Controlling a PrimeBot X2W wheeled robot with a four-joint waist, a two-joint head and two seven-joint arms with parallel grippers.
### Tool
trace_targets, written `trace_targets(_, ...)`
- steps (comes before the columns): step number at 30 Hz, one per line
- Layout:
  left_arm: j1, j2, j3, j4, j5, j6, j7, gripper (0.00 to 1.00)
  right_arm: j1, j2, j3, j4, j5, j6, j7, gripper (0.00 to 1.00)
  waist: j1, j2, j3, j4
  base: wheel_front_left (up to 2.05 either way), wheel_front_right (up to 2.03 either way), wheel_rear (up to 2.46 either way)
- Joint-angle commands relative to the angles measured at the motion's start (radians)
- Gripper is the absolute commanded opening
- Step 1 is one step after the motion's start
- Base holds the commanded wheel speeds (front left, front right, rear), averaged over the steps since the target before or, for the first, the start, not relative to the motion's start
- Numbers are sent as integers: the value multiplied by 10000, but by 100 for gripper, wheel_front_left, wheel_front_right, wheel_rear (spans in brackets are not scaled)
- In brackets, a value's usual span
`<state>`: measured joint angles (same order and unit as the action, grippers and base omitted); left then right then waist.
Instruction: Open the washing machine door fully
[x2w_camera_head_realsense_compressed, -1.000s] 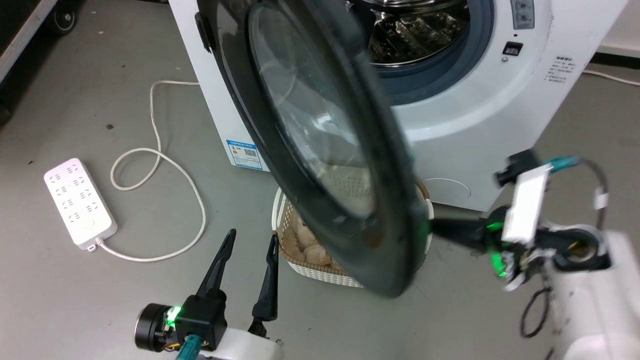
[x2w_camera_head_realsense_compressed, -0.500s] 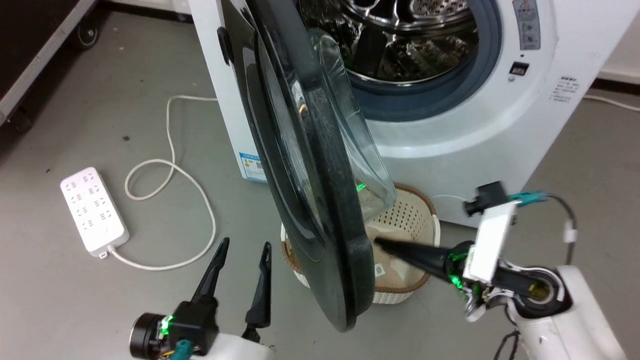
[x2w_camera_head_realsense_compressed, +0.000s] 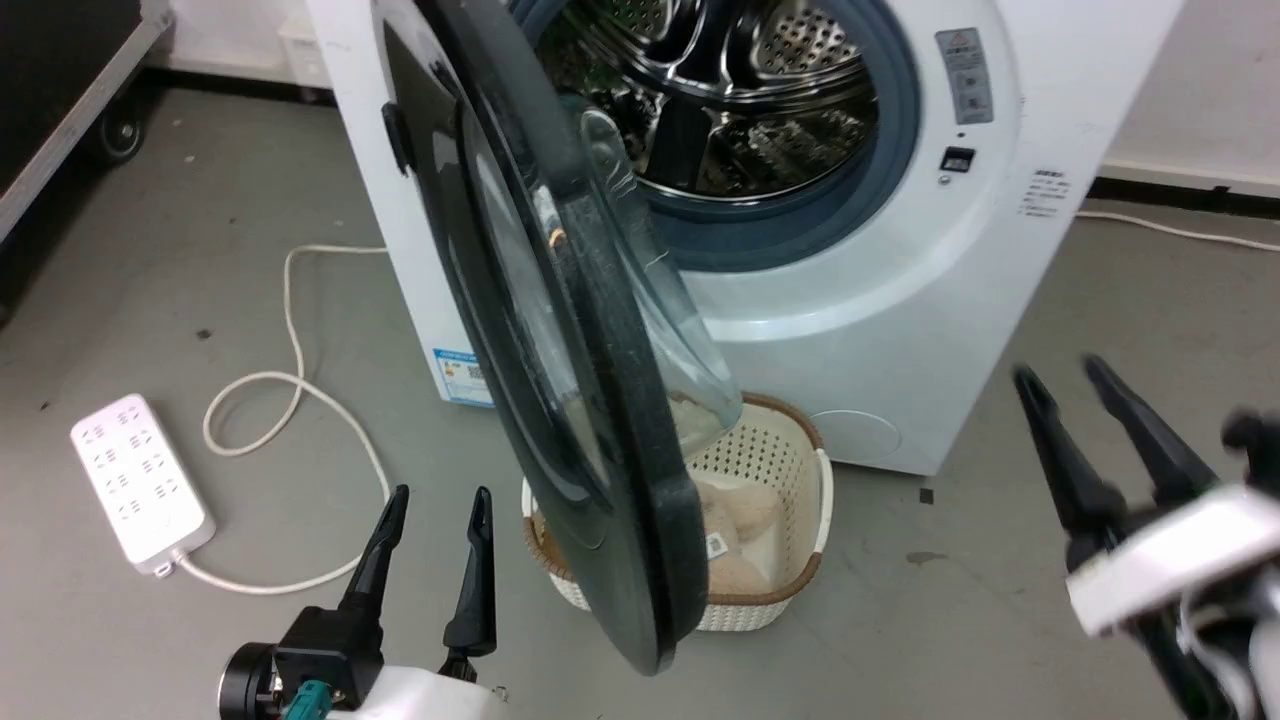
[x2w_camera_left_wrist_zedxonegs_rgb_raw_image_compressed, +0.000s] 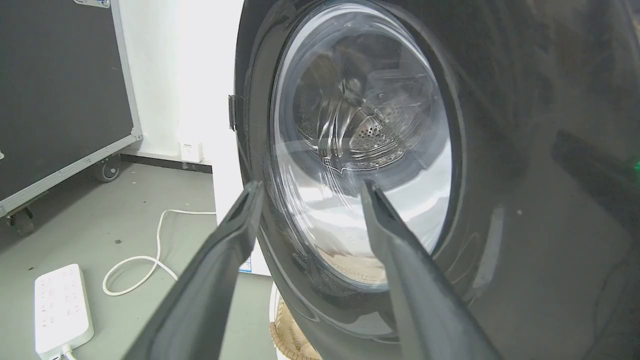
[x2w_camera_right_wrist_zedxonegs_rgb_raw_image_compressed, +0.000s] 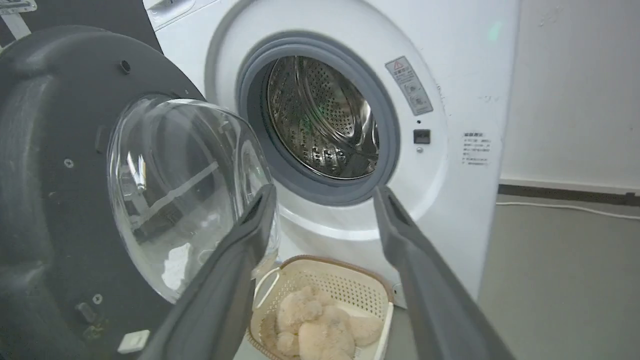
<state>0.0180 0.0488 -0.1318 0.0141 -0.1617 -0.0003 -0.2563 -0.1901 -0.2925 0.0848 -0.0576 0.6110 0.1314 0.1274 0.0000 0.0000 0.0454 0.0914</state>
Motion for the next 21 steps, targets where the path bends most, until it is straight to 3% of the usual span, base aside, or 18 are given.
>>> trace_targets(1,108,17,57,11,-16,-58,-55,100,562,-64,-48,-73,-832,-7,-885,100,0,0,-73,-75,0,0,0)
trace_targets(6,218,16,93,23,56,-134,-55,100,1643,668,-802,-132,-2944,-7,-2657,100,0,0,-202,-239,0,0,0)
trace_targets(13,463,16,42,81,161,-187,-55,100,2898,1901,-1347,-192,-5056,-7,-3517,100,0,0,-435,-436,0,0,0)
trace_targets(21,584,15,-27,53,338,-72,-55,100,3251,2395,-1527,-178,-5558,-7,-3794,100,0,0,-469,-548,0,0,0)
